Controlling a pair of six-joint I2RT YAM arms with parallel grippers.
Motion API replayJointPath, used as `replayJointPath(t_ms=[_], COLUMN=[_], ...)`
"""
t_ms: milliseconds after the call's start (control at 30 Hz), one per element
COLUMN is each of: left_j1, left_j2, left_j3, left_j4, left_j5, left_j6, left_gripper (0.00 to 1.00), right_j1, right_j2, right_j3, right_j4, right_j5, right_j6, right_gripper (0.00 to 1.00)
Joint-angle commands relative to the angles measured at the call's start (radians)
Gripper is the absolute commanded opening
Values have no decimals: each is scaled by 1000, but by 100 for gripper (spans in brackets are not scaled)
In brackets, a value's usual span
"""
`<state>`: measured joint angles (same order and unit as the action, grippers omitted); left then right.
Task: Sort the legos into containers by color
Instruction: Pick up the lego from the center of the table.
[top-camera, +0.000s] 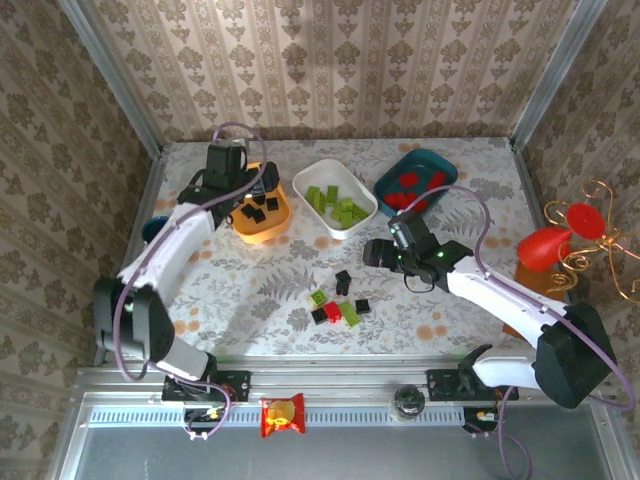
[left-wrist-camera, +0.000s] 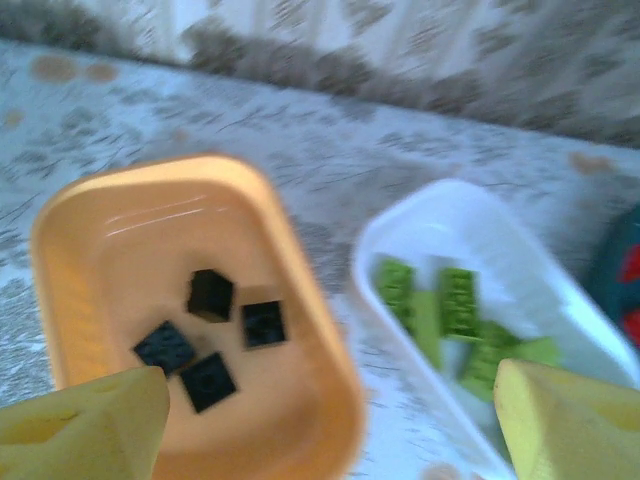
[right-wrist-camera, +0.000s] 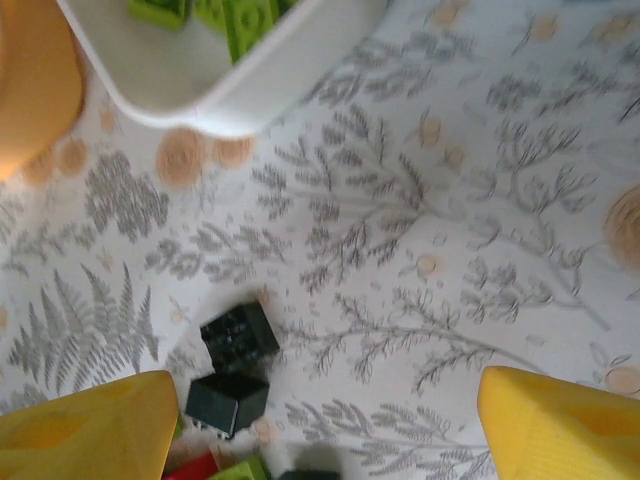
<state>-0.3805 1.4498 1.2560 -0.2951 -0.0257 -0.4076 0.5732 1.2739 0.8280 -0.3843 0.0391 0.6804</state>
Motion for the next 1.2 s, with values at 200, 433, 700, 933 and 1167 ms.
replayJointPath(t_ms=[200, 433, 700, 933, 1167], left_j1=[-217, -277, -286, -287, -287], left_j2=[-247, -448, -640, -671, -659], left_j3=[-300, -506, -710, -736, -723], left_j4=[-31, -59, -50, -56, -53], left_j5=[-20, -70, -85, -85, -83], left_j6=[-9, -85, -190, -194, -185], left_gripper=[100, 100, 100, 100, 100], right_j1=[135, 215, 241, 240, 240], right_j2=[196, 339, 416, 464, 478], right_j3=[44, 116, 146, 179, 184], right_j4=[27, 73, 52, 61, 60], right_j5=[-52, -36, 11, 1, -10], right_j6=[-32, 10, 54, 54, 49], right_gripper=[79, 78, 71, 59, 39])
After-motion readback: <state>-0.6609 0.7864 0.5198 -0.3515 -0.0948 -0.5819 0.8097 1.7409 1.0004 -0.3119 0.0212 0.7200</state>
